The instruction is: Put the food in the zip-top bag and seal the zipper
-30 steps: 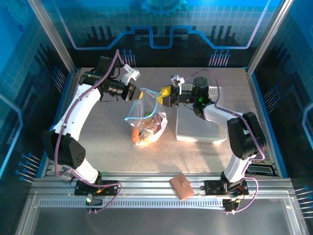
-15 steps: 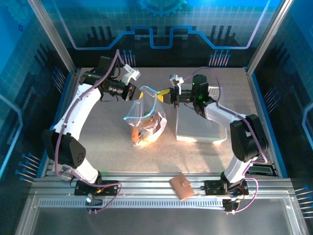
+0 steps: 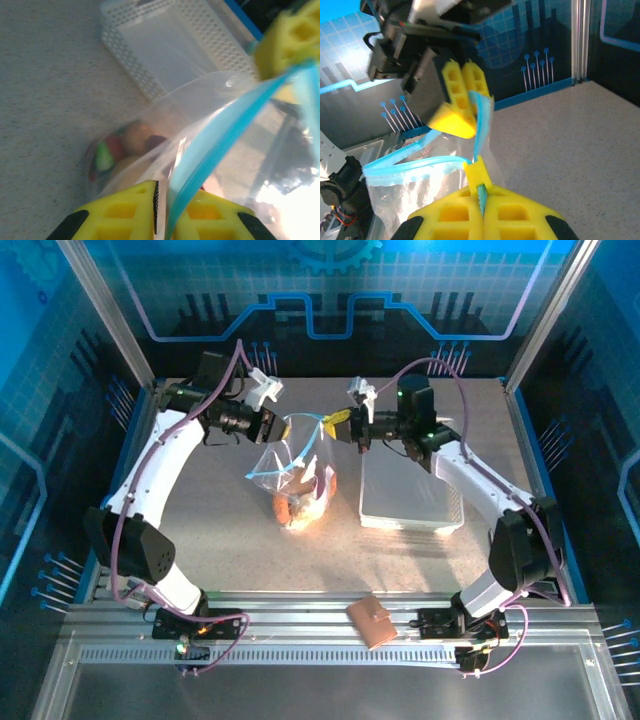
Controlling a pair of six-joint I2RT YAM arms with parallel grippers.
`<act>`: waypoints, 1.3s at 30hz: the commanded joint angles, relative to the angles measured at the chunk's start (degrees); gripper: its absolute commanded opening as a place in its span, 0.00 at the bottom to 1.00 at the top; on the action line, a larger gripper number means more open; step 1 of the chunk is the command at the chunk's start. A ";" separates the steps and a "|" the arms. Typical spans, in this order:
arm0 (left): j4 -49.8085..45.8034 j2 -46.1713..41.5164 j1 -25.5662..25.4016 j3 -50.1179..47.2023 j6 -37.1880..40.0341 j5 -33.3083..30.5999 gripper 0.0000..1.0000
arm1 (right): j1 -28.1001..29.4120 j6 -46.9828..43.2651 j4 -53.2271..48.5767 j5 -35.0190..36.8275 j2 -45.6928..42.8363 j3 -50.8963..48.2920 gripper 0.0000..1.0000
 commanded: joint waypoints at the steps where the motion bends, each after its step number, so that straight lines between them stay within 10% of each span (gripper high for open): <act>1: 1.88 -4.69 0.46 1.65 -3.26 -9.66 0.16 | 0.61 -5.48 -10.41 3.32 -3.44 3.79 0.00; 11: 8.32 -13.20 -0.54 1.02 -7.06 -14.51 0.29 | 1.91 -7.09 -20.10 1.93 -2.96 9.52 0.00; 22: 6.24 -8.26 -13.29 5.19 3.68 -19.48 0.53 | 4.04 -14.30 -38.34 0.48 2.59 17.94 0.00; 39: 0.83 -1.77 -14.99 10.81 13.74 -10.51 0.73 | 2.70 -15.12 -41.51 1.46 2.54 17.21 0.00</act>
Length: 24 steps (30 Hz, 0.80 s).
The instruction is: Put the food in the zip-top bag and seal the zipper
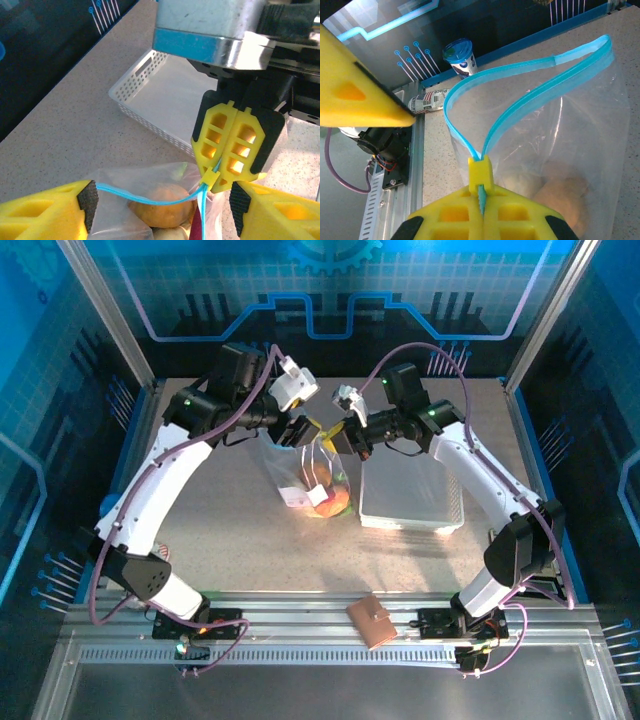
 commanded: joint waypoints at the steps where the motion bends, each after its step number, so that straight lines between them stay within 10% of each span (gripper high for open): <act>1: -3.37 2.04 -0.72 2.62 3.33 4.15 0.73 | -0.66 -0.19 -0.89 -0.93 -0.40 0.02 0.00; 12: -13.43 10.18 -2.25 11.83 6.67 7.39 0.73 | -1.55 -0.19 -1.00 -1.31 -0.54 -0.29 0.00; 24: -22.58 16.82 -2.23 19.24 8.21 10.28 0.43 | -2.28 -0.32 -0.66 -2.09 -0.75 -0.56 0.00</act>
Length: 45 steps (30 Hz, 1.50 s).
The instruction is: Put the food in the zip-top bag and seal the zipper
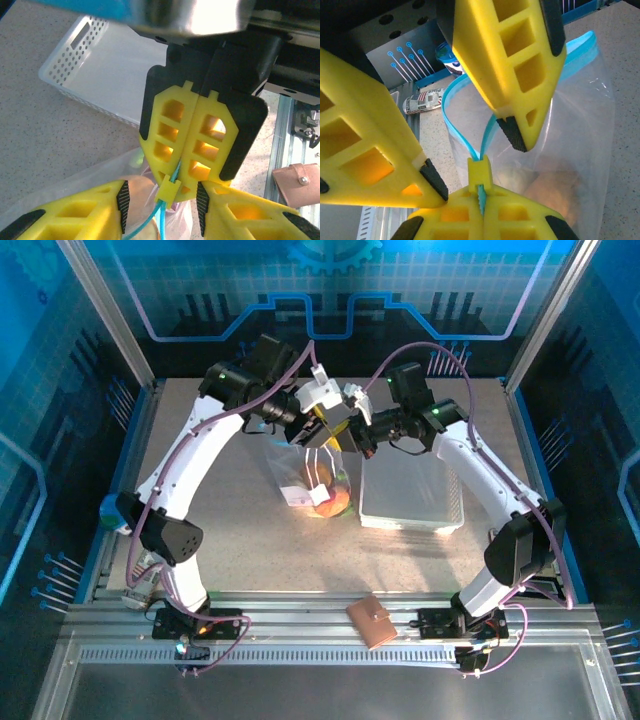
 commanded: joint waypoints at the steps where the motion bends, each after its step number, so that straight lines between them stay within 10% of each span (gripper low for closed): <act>1: -4.87 1.40 -0.53 2.08 1.27 3.47 0.44 | -0.56 -0.45 -0.14 -2.12 -0.71 -0.23 0.00; 9: -9.26 2.55 -0.49 4.16 3.30 7.66 0.42 | -1.00 -0.19 0.82 -3.01 -0.71 -0.21 0.00; 16: -15.17 6.57 -0.53 8.07 4.67 7.94 0.14 | -1.42 1.39 3.13 -3.29 -1.04 -1.14 0.00; 45: -12.22 1.58 2.89 4.96 3.31 4.57 0.07 | -6.88 4.78 7.64 0.69 -6.31 -6.55 0.00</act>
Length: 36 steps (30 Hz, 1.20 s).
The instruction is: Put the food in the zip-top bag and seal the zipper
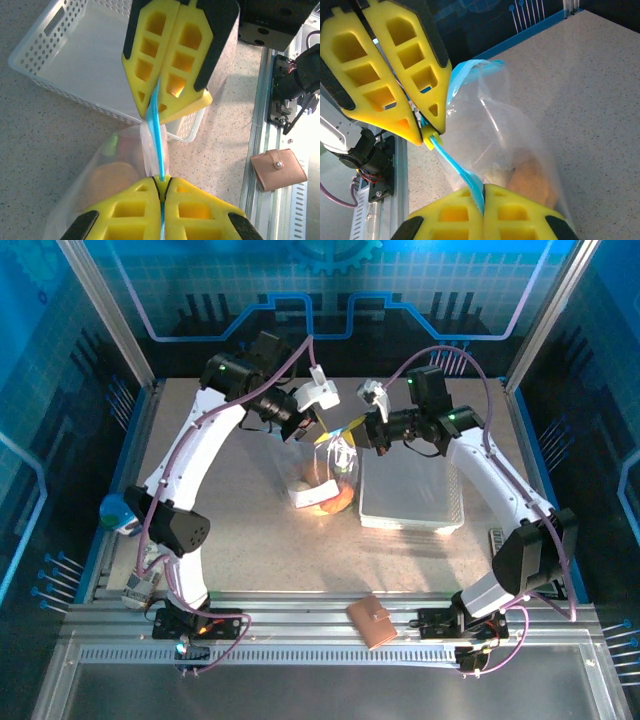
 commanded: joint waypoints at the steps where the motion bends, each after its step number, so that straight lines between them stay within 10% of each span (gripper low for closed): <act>1: -3.64 -2.47 1.18 -1.35 0.16 -0.13 0.07 | -2.10 1.19 2.06 1.21 -2.29 -0.64 0.00; 26: 9.99 -11.51 6.51 -17.53 -7.56 -6.86 0.06 | -4.97 5.72 6.05 3.89 -4.93 -2.77 0.00; 36: 18.87 -17.28 5.02 -21.68 -9.80 -4.94 0.51 | -4.88 6.76 7.00 2.14 -4.71 -2.80 0.00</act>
